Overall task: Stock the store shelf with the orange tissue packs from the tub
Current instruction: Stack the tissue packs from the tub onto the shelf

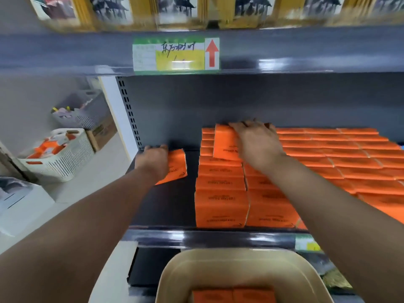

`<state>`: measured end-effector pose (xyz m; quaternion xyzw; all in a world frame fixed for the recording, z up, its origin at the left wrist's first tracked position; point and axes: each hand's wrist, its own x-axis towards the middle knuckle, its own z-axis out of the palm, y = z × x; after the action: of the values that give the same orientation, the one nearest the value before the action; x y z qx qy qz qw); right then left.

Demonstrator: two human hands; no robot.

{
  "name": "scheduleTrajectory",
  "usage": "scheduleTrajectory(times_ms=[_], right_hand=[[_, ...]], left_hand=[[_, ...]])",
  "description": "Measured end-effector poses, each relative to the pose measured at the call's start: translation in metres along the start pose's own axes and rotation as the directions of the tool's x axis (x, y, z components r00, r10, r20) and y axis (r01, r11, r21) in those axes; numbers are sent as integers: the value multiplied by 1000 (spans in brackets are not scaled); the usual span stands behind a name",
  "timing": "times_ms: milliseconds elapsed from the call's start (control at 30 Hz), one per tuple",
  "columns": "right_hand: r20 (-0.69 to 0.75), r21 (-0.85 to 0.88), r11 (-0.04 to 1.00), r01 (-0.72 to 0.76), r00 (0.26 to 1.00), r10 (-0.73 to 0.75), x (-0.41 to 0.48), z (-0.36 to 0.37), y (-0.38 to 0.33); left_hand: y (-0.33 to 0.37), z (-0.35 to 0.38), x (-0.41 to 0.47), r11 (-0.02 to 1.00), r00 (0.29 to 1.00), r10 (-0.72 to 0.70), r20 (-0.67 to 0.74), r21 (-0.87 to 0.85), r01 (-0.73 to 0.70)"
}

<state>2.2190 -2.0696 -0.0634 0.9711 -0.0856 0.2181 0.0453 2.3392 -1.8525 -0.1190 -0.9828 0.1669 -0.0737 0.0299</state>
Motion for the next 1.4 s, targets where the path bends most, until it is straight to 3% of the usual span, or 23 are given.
scheduleTrajectory(times_ms=[433, 600, 833, 1067, 1167, 1400], right_hand=[[-91, 21, 992, 125, 988, -122, 16, 30, 28], [-105, 26, 990, 139, 985, -135, 12, 30, 28], [-68, 87, 990, 110, 992, -105, 25, 8, 9], [-83, 231, 953, 194, 980, -179, 85, 11, -76], [16, 289, 937, 198, 977, -212, 101, 32, -111], [316, 196, 971, 139, 928, -197, 100, 93, -131]], left_hand=[[46, 23, 112, 997, 985, -19, -171, -75, 7], [54, 27, 116, 965, 980, -12, -197, -258, -40], [15, 11, 92, 935, 961, -44, -274, -349, -56], [-42, 5, 58, 893, 964, -119, -236, -450, 1], [-58, 9, 46, 879, 966, -159, -205, -475, 44], [-73, 15, 44, 875, 982, -129, -137, -481, 48]])
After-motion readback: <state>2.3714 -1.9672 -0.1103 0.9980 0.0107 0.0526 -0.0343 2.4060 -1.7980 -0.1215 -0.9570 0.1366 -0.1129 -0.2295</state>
